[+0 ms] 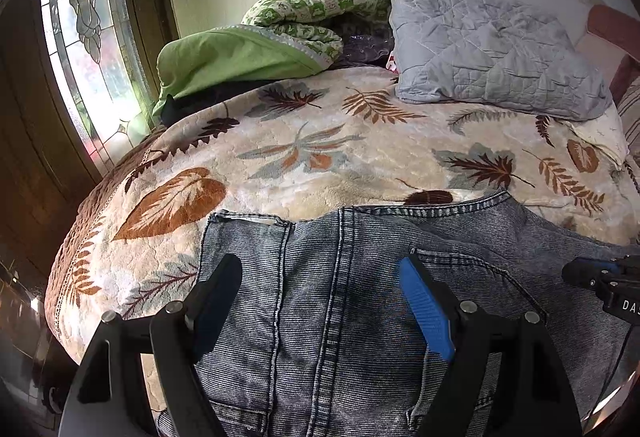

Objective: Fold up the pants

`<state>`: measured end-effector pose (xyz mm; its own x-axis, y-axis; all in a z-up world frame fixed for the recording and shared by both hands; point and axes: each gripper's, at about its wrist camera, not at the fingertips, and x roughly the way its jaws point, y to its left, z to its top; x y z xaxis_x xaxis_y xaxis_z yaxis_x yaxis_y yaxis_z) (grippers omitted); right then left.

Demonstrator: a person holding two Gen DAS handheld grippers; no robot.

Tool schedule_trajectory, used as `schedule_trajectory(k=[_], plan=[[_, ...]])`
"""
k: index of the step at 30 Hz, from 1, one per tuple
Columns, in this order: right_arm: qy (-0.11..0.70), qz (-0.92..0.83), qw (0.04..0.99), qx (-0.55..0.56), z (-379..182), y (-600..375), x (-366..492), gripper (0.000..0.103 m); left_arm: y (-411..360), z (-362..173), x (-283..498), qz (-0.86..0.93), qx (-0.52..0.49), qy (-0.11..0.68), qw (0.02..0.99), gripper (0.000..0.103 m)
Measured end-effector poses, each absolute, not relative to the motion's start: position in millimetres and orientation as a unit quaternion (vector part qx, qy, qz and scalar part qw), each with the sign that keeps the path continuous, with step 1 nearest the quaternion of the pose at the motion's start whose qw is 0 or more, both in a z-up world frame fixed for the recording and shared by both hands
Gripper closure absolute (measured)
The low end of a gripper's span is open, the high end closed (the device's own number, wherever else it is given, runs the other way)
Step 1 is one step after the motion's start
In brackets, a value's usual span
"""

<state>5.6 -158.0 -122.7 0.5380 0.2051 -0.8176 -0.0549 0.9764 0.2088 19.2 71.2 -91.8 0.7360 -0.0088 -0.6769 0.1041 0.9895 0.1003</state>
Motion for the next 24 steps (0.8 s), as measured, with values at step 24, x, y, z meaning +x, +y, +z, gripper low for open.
schedule_trajectory(k=[24], plan=[[0.511,0.094,0.854,0.025,-140,-135,-11,0.084,61,-90,13,-0.047,0.076,0.356,0.93,0.021]])
